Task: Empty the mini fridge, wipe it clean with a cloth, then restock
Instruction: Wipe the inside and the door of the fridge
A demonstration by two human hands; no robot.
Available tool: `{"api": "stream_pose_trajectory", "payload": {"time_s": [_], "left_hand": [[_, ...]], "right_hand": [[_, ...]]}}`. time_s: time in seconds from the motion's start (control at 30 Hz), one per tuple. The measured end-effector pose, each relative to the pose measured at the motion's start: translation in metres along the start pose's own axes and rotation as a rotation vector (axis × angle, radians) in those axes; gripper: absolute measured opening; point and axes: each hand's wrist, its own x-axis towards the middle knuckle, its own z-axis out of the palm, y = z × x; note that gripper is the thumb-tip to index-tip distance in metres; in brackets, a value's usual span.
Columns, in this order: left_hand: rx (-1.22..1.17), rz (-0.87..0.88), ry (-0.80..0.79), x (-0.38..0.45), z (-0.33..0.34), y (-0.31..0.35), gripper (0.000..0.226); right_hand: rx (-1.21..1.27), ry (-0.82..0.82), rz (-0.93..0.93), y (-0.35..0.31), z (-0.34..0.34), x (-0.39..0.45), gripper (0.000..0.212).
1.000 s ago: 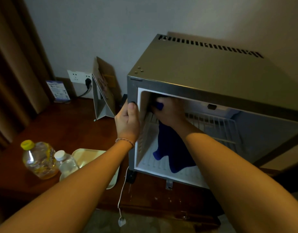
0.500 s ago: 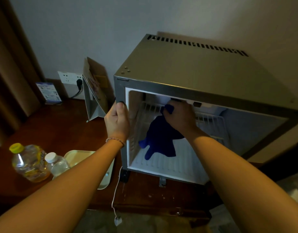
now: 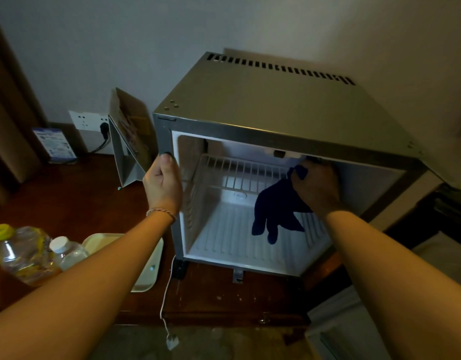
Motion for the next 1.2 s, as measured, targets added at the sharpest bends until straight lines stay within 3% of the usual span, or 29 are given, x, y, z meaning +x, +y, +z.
{"api": "stream_pose_trajectory", "payload": {"time_s": [0.2, 0.33, 0.63, 0.83, 1.2], "left_hand": [[0.005, -0.029, 0.022, 0.000, 0.004, 0.000, 0.044], [0.013, -0.042, 0.026, -0.001, 0.004, -0.002, 0.044], [-0.001, -0.010, 0.034, -0.002, 0.004, 0.002, 0.041], [-0.016, -0.005, 0.018, 0.000, 0.003, -0.002, 0.044], [-0.062, -0.023, -0.023, -0.001, -0.001, 0.001, 0.044]], "right_hand": [[0.067, 0.017, -0.003, -0.014, 0.002, -0.005, 0.021], [0.167, -0.082, -0.157, -0.060, 0.022, -0.006, 0.013], [0.067, -0.260, -0.405, -0.129, 0.044, 0.002, 0.015], [-0.035, -0.263, -0.338, -0.113, 0.040, 0.000, 0.012], [0.055, -0.196, -0.057, -0.050, 0.019, -0.013, 0.034]]}}
